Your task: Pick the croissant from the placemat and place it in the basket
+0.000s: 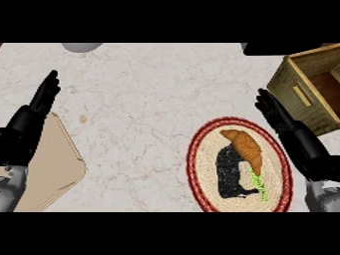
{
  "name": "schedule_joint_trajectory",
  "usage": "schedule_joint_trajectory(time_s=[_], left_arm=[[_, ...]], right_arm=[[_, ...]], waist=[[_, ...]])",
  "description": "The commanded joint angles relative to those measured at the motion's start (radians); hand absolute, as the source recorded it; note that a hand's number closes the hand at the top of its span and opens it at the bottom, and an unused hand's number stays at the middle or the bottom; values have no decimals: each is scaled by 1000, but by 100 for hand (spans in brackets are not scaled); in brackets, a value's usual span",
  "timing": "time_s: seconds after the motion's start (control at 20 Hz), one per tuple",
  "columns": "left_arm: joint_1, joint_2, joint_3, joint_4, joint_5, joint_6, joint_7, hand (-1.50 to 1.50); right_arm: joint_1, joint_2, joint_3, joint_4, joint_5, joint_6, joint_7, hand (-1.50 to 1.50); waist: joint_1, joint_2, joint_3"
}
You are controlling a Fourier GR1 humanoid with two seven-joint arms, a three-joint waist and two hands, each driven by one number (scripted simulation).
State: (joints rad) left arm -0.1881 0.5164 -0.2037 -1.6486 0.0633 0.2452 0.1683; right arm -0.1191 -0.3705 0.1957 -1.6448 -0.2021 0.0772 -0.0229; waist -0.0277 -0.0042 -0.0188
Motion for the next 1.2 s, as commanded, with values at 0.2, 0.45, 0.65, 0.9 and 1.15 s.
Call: schedule_joint_trajectory(time_s=[0.2, 0.45, 0.65, 0.9, 1.15], left_arm=[[156, -135, -33, 167, 120, -13, 74, 0], [239, -161, -57, 205, 162, -31, 146, 0], [289, -185, -24, 279, 164, -22, 61, 0], [307, -131, 15, 235, 208, -73, 92, 0], [325, -153, 7, 235, 199, -71, 62, 0]], right_arm=[[-208, 38, 158, -33, -148, 308, 1, 150], [-152, 12, 428, -89, -38, 566, -151, 150], [-89, -13, 494, -178, 245, 442, -200, -150], [-269, -137, 353, -272, 482, 340, -117, -150], [-416, -286, 255, -361, 551, 432, -24, -150]], waist=[[114, 32, 13], [76, 10, 21], [20, 2, 18], [15, -9, 16], [18, -3, 15]])
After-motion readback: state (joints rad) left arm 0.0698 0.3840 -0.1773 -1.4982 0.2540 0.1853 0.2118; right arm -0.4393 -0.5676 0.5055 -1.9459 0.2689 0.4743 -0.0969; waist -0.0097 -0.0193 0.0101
